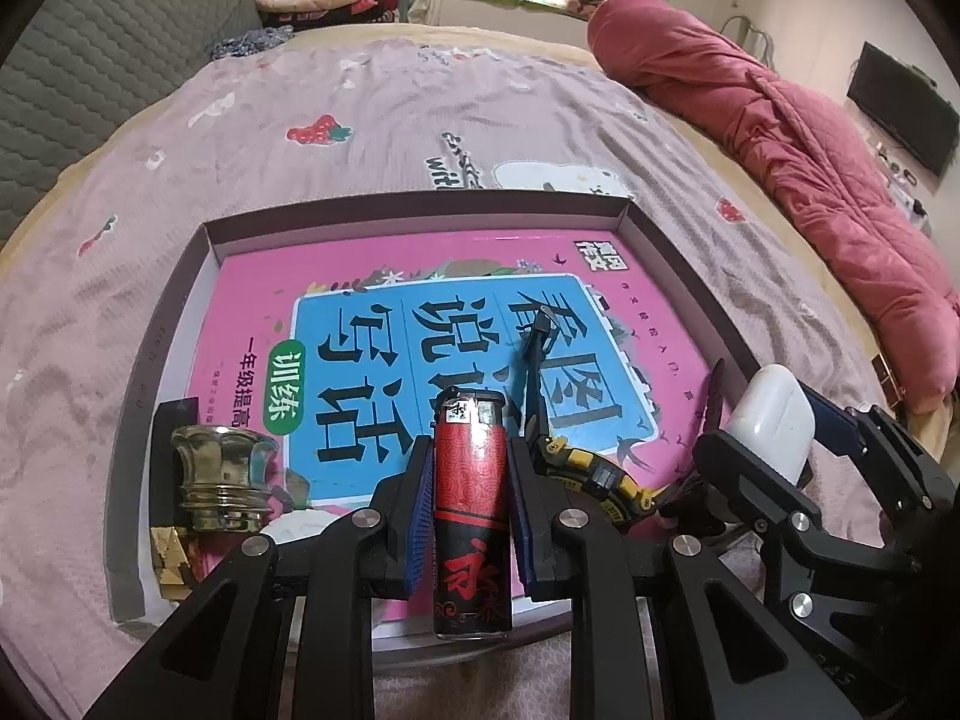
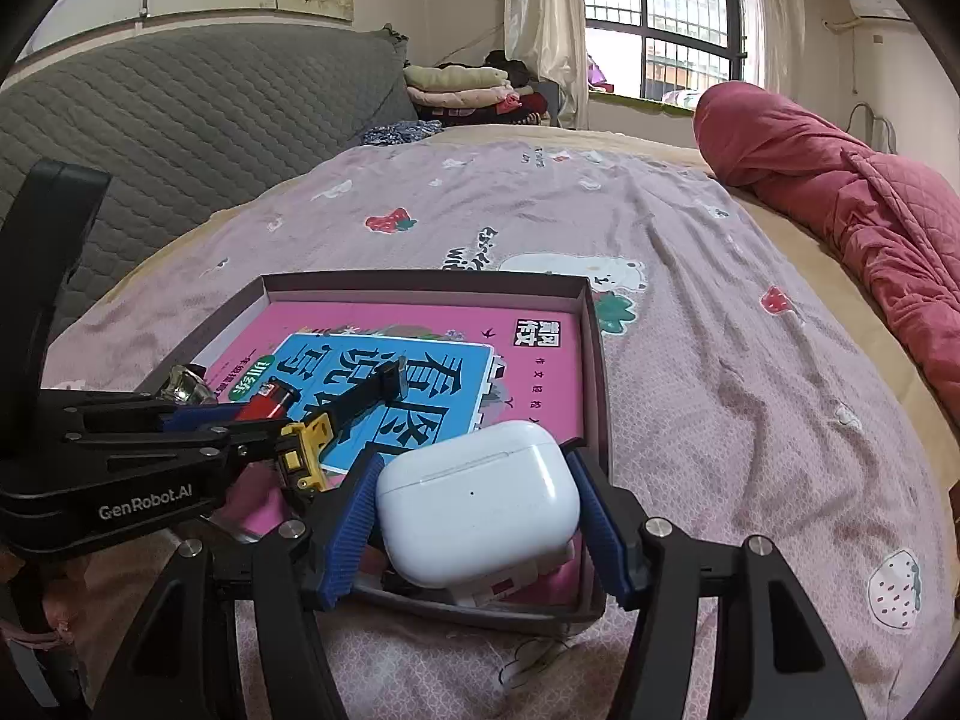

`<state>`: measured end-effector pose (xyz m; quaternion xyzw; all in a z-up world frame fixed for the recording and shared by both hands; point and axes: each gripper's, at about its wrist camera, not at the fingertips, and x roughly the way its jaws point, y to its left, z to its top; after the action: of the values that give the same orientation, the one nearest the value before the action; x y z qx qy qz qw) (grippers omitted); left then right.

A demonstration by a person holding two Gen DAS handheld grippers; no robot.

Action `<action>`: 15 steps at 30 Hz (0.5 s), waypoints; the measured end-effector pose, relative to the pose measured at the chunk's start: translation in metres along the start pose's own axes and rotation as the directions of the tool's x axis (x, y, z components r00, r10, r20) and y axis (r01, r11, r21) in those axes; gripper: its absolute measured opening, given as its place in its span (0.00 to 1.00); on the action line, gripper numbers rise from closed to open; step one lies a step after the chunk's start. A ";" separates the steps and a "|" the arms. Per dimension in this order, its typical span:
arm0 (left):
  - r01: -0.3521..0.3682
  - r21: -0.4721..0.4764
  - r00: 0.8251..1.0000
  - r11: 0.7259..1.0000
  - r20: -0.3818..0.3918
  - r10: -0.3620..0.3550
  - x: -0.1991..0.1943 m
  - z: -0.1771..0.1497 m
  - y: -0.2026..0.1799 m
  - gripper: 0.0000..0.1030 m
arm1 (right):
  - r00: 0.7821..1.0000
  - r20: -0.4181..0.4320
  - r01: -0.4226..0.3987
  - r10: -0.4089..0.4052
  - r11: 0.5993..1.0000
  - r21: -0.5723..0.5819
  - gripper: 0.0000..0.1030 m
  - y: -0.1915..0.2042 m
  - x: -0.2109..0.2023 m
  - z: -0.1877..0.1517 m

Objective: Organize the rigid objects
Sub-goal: 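Carry red lighter into tray with left gripper while right gripper carries earbud case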

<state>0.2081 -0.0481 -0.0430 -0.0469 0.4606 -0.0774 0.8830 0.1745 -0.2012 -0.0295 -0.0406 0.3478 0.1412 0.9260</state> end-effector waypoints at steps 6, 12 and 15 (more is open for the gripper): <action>0.000 -0.003 1.000 1.000 -0.005 0.000 0.005 -0.003 0.000 0.23 | 1.000 -0.007 0.000 0.000 1.000 -0.004 0.61 0.000 0.002 -0.002; -0.005 -0.006 1.000 1.000 -0.013 0.005 0.010 -0.006 0.001 0.23 | 1.000 -0.015 -0.001 0.001 1.000 -0.003 0.61 -0.001 0.005 -0.002; -0.009 -0.001 1.000 1.000 -0.009 0.009 0.010 -0.007 0.000 0.23 | 1.000 -0.017 -0.002 0.002 1.000 -0.002 0.61 -0.001 0.006 -0.003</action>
<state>0.2085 -0.0496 -0.0552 -0.0450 0.4649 -0.0736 0.8811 0.1772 -0.2009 -0.0353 -0.0423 0.3557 0.1422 0.9227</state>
